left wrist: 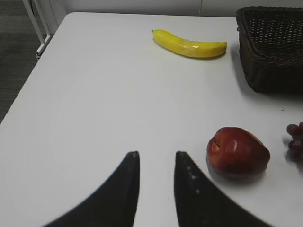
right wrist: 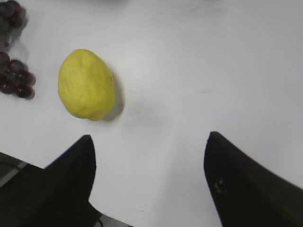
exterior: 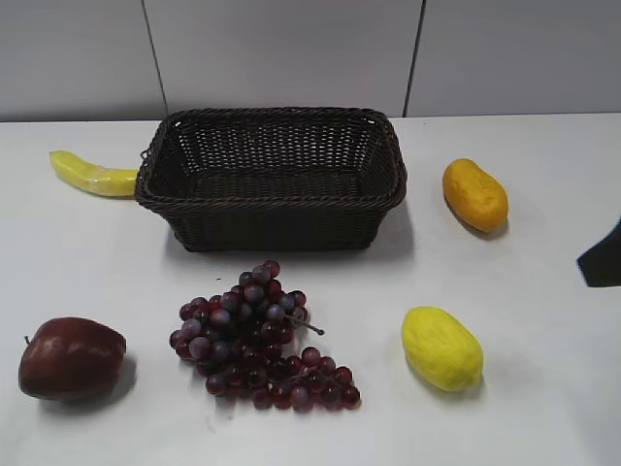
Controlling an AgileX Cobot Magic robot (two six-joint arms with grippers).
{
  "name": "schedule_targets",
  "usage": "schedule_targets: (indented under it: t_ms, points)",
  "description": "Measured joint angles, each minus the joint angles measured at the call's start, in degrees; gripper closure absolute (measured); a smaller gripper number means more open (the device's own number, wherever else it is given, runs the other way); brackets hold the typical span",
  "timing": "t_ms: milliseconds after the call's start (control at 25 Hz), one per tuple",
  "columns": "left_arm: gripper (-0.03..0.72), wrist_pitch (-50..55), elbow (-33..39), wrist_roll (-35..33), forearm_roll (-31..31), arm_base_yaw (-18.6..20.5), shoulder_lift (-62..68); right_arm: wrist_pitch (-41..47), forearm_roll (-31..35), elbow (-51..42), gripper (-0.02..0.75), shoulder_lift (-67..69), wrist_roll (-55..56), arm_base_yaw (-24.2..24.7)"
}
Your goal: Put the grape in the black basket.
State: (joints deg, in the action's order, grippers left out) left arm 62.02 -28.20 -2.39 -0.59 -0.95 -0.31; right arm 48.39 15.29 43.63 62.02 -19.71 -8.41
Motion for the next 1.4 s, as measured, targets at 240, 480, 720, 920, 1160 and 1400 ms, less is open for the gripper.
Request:
schedule_targets:
  t_ms: [240,480,720,920,1160,1400]
  points:
    - [0.459,0.0,0.0,0.0,0.0,0.0,0.0,-2.4,1.1,4.9,0.204,12.7,2.1,-14.8]
    - [0.459,0.0,0.0,0.0,0.0,0.0,0.0,-5.0,1.0,12.2,0.216,24.3,5.7,-30.2]
    - [0.459,0.0,0.0,0.0,0.0,0.0,0.0,-4.9,-1.5,22.4,0.216,36.1,10.2,-38.4]
    - [0.459,0.0,0.0,0.0,0.0,0.0,0.0,-0.2,-6.1,31.3,0.216,44.9,10.7,-40.1]
    - [0.459,0.0,0.0,0.0,0.0,0.0,0.0,1.3,-7.1,38.5,0.216,52.3,14.6,-40.1]
    - [0.459,0.0,0.0,0.0,0.0,0.0,0.0,1.4,-8.1,41.6,0.217,58.5,23.0,-40.1]
